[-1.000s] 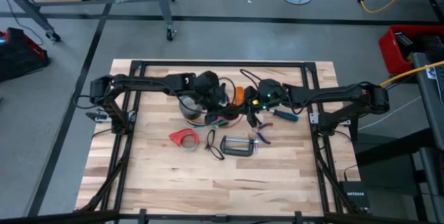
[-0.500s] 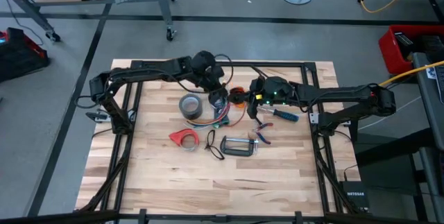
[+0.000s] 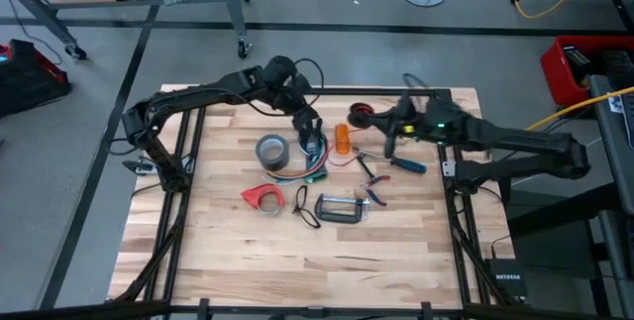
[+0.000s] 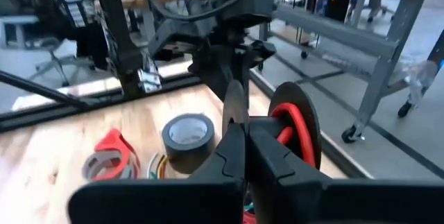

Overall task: Coil cords
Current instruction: Uncoil the wire from the spool

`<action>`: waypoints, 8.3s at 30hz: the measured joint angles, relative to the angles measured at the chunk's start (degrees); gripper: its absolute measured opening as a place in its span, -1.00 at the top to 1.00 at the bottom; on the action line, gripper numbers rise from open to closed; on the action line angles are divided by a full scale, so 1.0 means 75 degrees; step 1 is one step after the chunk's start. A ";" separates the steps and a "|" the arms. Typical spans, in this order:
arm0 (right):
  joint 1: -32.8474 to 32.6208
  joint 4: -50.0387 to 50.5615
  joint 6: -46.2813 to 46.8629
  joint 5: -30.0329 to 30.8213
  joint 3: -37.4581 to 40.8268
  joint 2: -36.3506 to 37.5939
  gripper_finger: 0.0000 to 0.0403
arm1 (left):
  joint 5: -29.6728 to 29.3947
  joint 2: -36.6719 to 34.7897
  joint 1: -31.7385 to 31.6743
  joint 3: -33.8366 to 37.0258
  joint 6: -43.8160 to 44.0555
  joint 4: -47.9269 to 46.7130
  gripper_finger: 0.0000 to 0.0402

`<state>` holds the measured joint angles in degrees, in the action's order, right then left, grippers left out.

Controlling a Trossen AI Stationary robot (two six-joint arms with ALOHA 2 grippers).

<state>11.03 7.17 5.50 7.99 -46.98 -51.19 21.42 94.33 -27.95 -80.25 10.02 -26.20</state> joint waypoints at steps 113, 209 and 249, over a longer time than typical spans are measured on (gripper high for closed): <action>-0.0017 -0.9896 0.1635 -0.2524 0.2943 -0.3411 0.99 | -0.2644 -0.2134 0.2367 0.6443 -0.0174 1.0538 0.65; -0.0017 -0.6585 0.2294 -0.3406 0.1816 -0.3067 0.35 | -0.0853 -0.3352 0.1997 0.2301 -0.4062 -0.1583 1.00; -0.0559 -0.5086 0.2729 -0.3329 0.1813 -0.3070 0.35 | -0.0738 -0.0129 0.2189 -0.0935 -0.6110 -0.3827 1.00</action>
<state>6.83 -30.98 25.96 -16.98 -33.39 -74.22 15.88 93.36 -11.53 -87.26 -35.81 -54.91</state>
